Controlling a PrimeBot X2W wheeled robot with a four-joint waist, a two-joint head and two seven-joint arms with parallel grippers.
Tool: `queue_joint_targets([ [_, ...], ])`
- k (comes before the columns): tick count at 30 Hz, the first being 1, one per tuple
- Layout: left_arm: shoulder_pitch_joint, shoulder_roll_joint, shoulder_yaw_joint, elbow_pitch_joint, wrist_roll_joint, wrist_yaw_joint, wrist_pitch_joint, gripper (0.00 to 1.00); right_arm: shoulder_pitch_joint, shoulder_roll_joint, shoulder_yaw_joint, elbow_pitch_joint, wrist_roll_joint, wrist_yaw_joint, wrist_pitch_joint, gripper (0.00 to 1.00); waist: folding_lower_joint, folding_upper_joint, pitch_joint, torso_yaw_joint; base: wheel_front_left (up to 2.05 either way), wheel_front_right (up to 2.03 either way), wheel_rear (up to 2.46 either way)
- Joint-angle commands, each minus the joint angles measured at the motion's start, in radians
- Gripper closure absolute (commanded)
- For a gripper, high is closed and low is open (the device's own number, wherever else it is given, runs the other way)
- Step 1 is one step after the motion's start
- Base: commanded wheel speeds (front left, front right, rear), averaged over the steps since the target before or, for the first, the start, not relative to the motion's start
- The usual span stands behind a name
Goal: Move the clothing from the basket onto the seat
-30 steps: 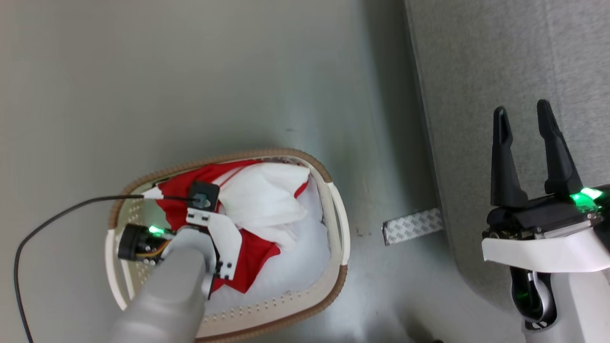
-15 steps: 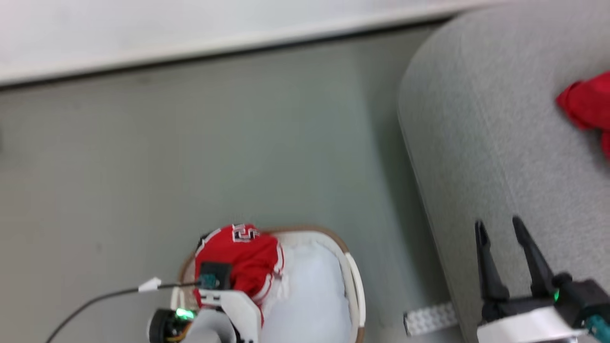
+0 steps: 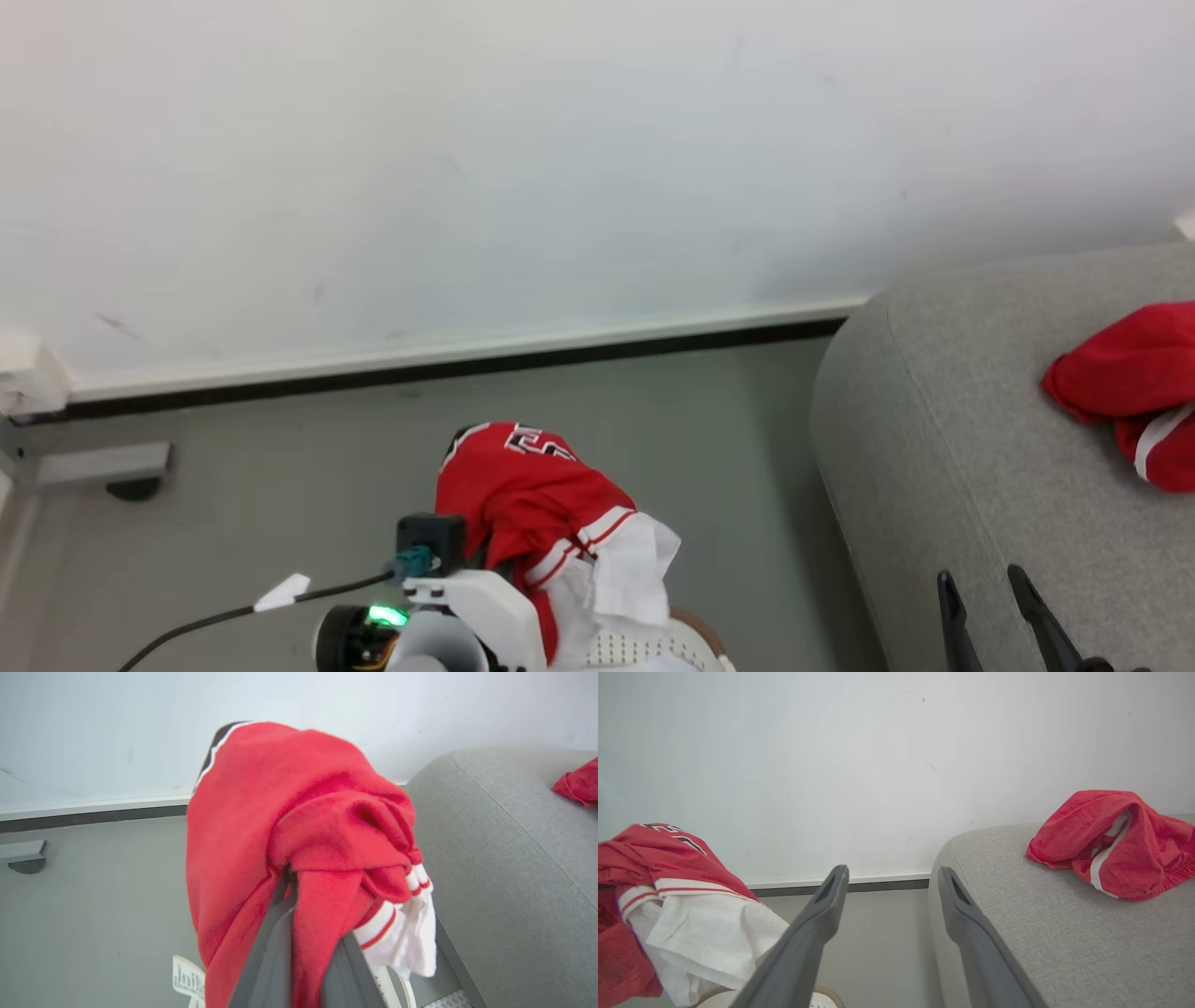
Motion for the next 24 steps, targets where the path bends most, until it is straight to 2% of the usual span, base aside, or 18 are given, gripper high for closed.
queue_joint_targets([
  [1,0.028,0.021,0.014,-0.066,-0.009,0.02,0.01,1.0,0.026,-0.004,-0.001,-0.002,-0.013,-0.003,-0.003,0.0,0.0006,0.0,-0.054,0.018,0.0,0.0,0.0],
  [9,0.082,0.117,0.058,-0.332,-0.005,0.107,0.084,1.0,0.071,-0.004,-0.002,-0.006,-0.024,-0.003,-0.003,0.0,0.0006,0.0,-0.101,0.009,0.0,0.0,0.0],
  [17,0.081,0.206,0.112,-0.459,-0.004,0.149,0.125,1.0,0.074,-0.004,0.008,-0.01,-0.033,-0.003,-0.003,0.0,0.0006,0.0,-0.11,-0.005,0.0,0.0,0.0],
  [24,0.07,0.232,0.103,-0.519,0.009,0.161,0.161,1.0,0.042,-0.004,0.063,-0.043,-0.07,-0.003,-0.003,0.0,0.0006,0.0,-0.098,-0.007,0.0,0.0,0.0],
])
